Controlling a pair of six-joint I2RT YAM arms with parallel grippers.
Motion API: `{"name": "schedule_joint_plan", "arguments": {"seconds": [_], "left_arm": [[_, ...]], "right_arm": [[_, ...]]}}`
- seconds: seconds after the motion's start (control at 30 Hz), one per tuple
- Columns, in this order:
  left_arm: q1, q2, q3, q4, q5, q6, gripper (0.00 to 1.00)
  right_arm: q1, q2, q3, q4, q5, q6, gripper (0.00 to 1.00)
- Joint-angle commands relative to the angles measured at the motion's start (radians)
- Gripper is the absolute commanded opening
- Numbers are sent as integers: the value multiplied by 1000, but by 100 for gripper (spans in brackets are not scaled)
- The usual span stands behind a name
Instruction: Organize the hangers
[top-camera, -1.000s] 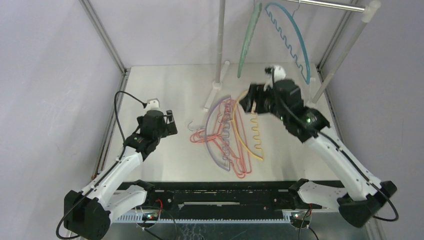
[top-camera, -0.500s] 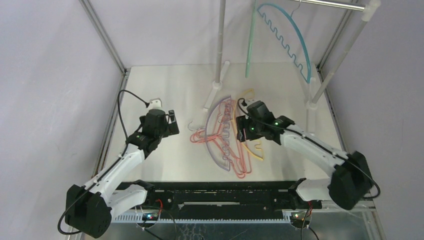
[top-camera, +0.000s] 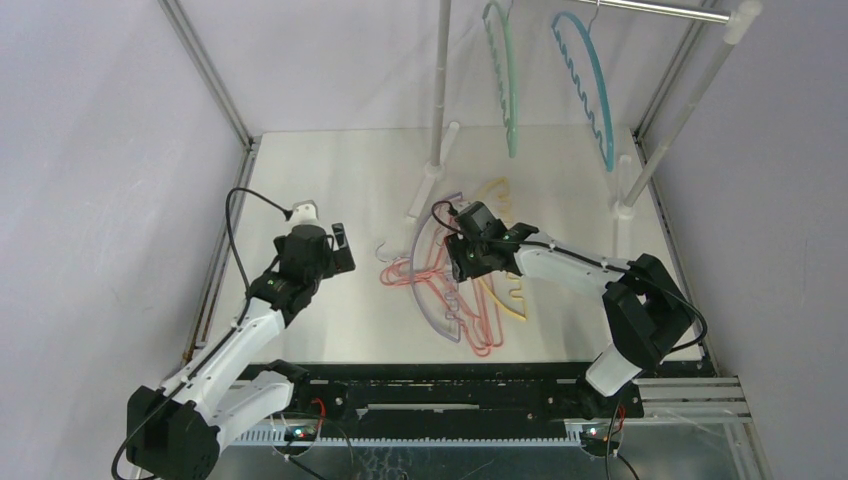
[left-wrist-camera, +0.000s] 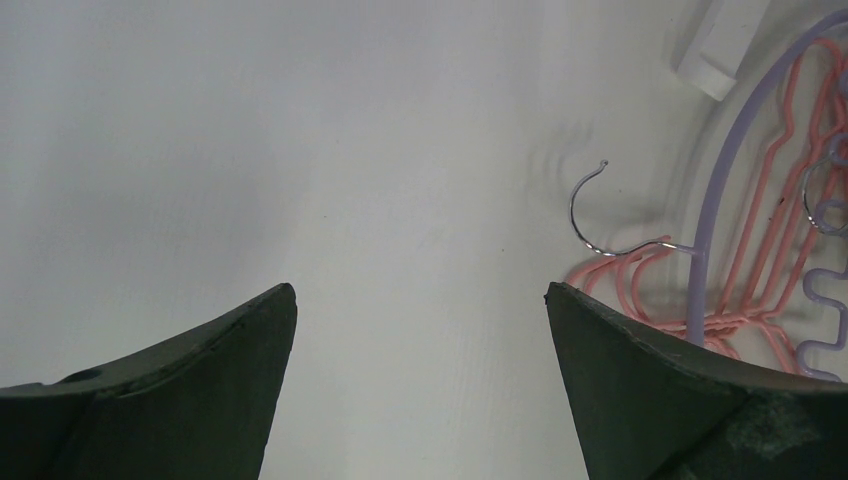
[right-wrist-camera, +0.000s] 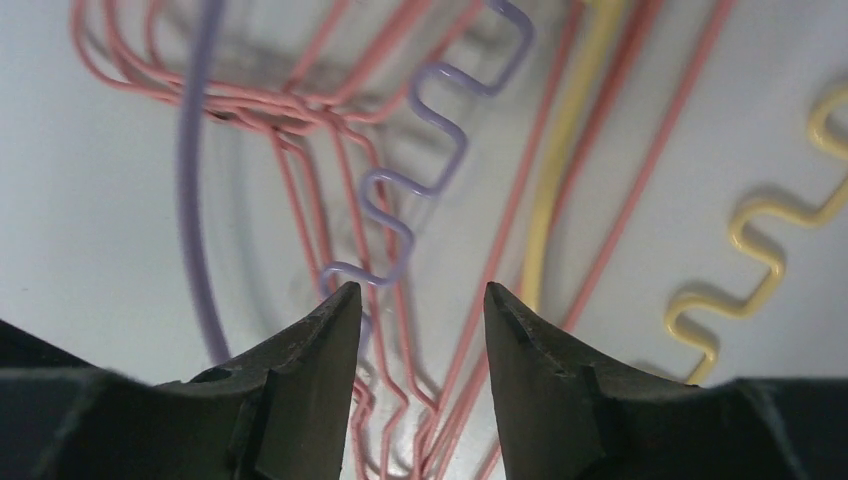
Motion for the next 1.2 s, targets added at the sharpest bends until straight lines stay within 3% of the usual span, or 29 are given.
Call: {"name": "schedule_joint_plan", "arguments": {"seconds": [0.0, 0.17, 0.5, 1.17], "left_arm": [[-5, -17, -12, 22, -23, -22, 99], [-5, -9, -11, 25, -25, -17, 99], [-4, -12, 8, 10, -27, -11, 99], [-4, -24, -26, -7, -50, -11, 99]], "right_arm": [[30, -15, 71, 22, 27, -35, 56], [85, -14, 150, 6, -48, -87, 56], [168, 205, 304, -41, -241, -98, 54], [187, 377, 326, -58, -263, -85, 55]]}}
